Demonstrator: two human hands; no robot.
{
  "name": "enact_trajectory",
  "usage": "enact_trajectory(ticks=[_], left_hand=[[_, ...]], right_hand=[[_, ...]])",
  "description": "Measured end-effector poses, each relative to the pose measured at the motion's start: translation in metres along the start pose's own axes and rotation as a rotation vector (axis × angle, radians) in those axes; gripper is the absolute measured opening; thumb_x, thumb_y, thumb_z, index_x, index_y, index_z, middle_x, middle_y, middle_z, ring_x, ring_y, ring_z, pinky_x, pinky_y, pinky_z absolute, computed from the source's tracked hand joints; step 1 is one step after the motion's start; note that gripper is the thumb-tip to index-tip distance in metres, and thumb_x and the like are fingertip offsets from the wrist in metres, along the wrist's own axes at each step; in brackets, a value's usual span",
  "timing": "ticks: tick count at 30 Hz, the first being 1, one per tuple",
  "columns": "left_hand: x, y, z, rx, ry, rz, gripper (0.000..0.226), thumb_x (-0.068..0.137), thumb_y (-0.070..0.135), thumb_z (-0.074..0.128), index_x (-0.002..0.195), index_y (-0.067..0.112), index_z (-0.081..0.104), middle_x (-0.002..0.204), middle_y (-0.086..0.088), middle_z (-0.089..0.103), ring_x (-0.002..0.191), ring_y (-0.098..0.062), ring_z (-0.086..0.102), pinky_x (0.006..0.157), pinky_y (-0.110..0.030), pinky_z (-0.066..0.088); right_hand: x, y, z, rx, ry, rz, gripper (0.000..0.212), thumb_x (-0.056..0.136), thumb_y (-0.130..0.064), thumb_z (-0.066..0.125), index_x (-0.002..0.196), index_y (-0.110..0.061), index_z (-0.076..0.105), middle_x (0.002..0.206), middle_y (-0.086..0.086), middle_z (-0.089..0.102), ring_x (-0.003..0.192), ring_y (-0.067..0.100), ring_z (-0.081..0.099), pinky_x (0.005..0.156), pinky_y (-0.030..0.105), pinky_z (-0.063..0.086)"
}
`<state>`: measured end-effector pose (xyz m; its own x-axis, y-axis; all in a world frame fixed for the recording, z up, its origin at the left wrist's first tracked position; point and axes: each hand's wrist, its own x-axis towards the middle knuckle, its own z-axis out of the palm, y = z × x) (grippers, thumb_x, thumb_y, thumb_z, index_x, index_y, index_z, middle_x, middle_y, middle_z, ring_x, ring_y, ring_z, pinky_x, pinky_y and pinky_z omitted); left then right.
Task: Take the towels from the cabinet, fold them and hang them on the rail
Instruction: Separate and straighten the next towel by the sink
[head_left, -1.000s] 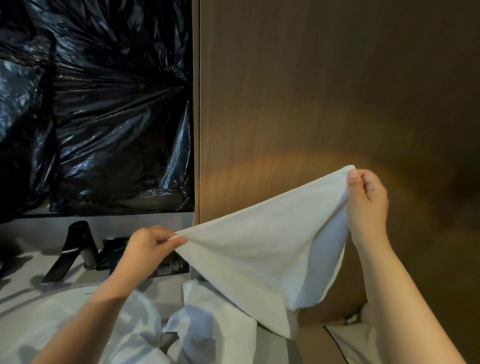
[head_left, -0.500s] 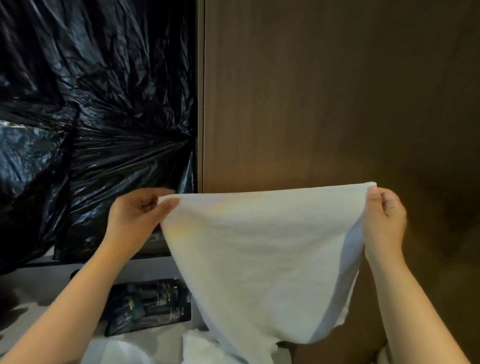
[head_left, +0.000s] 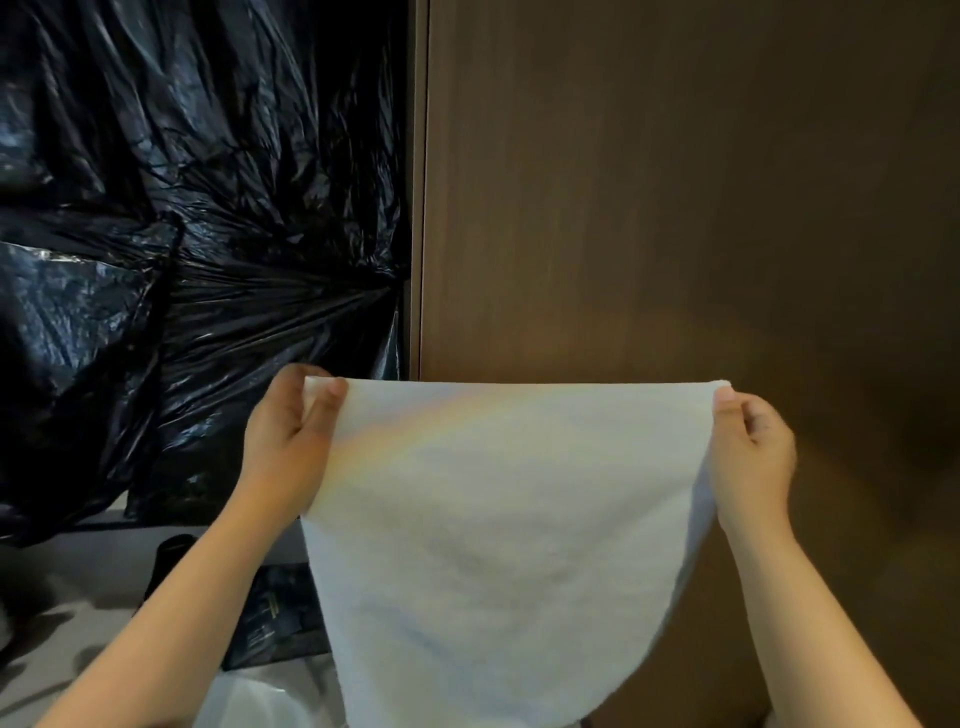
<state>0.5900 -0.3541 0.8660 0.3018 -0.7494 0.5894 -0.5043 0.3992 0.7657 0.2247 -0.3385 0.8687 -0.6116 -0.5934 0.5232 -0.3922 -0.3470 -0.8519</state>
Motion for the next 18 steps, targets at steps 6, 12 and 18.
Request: enact_trajectory(ticks=[6, 12, 18], left_hand=[[-0.002, -0.010, 0.003, 0.000, -0.015, -0.067, 0.009, 0.099, 0.034, 0.049, 0.105, 0.028, 0.050, 0.088, 0.013, 0.052, 0.078, -0.004, 0.050, 0.059, -0.022, 0.035], [0.002, -0.011, 0.011, 0.010, -0.056, -0.149, 0.011, 0.098, 0.035, 0.049, 0.106, 0.027, 0.050, 0.087, 0.016, 0.049, 0.077, -0.002, 0.047, 0.059, -0.020, 0.033], [0.001, -0.014, 0.015, 0.059, -0.033, -0.130, 0.008, 0.097, 0.035, 0.053, 0.100, 0.029, 0.050, 0.082, 0.016, 0.051, 0.073, -0.002, 0.049, 0.057, -0.019, 0.032]], right_hand=[[-0.007, 0.011, 0.004, -0.002, 0.007, 0.003, 0.039, 0.099, -0.041, 0.048, 0.072, -0.016, 0.056, 0.066, 0.001, 0.050, 0.063, 0.010, 0.045, 0.058, 0.024, 0.038], [-0.006, 0.017, 0.007, -0.003, 0.040, 0.010, 0.039, 0.098, -0.042, 0.051, 0.071, -0.013, 0.057, 0.068, 0.003, 0.053, 0.065, 0.013, 0.047, 0.061, 0.028, 0.041], [-0.005, 0.023, -0.001, -0.083, 0.065, -0.057, 0.032, 0.096, -0.044, 0.052, 0.074, -0.022, 0.059, 0.072, -0.003, 0.058, 0.067, 0.007, 0.054, 0.060, 0.022, 0.043]])
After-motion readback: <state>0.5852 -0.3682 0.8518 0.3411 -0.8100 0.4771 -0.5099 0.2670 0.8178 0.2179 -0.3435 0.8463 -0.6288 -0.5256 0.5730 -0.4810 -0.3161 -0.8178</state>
